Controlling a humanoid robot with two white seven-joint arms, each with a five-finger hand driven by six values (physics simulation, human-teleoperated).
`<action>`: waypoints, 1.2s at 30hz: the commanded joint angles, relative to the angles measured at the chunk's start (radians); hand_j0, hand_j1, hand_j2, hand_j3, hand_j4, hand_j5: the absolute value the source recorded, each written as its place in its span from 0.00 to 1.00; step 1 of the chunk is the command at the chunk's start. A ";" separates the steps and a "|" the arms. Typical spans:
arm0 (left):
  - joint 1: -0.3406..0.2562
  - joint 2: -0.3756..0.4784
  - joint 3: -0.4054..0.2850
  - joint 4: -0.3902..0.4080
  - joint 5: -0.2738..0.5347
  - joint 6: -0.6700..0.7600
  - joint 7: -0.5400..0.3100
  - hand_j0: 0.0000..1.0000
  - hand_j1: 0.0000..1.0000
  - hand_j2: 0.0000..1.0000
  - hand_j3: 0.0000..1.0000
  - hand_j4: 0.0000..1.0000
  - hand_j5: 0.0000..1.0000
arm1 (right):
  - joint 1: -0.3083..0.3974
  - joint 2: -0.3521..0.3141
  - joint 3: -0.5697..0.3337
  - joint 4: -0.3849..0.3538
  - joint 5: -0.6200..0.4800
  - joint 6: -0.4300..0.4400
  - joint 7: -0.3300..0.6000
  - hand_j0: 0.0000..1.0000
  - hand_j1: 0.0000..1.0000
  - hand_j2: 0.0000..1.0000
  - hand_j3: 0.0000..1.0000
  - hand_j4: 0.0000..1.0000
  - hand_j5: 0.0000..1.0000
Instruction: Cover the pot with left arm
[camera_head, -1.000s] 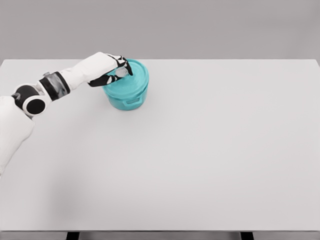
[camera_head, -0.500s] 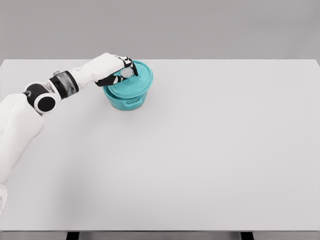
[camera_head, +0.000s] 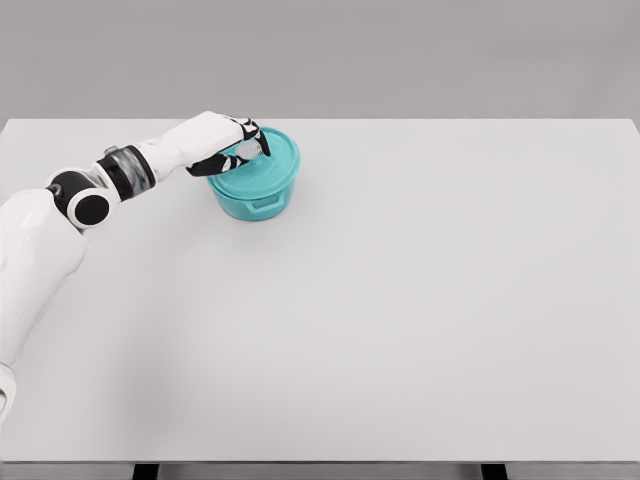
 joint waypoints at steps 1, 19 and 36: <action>0.000 0.000 0.002 0.000 0.007 0.001 0.000 0.54 0.54 0.54 0.54 0.54 0.54 | 0.000 0.000 0.000 0.001 0.000 0.000 0.000 1.00 1.00 1.00 1.00 1.00 1.00; 0.000 0.002 0.002 0.000 0.004 0.001 0.000 0.61 0.61 0.61 0.61 0.61 0.61 | 0.000 0.000 0.000 0.001 0.000 0.000 0.000 1.00 1.00 1.00 1.00 1.00 1.00; 0.000 0.002 0.002 -0.002 0.005 0.001 0.000 0.68 0.68 0.68 0.68 0.68 0.68 | 0.000 0.000 0.000 0.001 0.000 0.000 0.000 1.00 1.00 1.00 1.00 1.00 1.00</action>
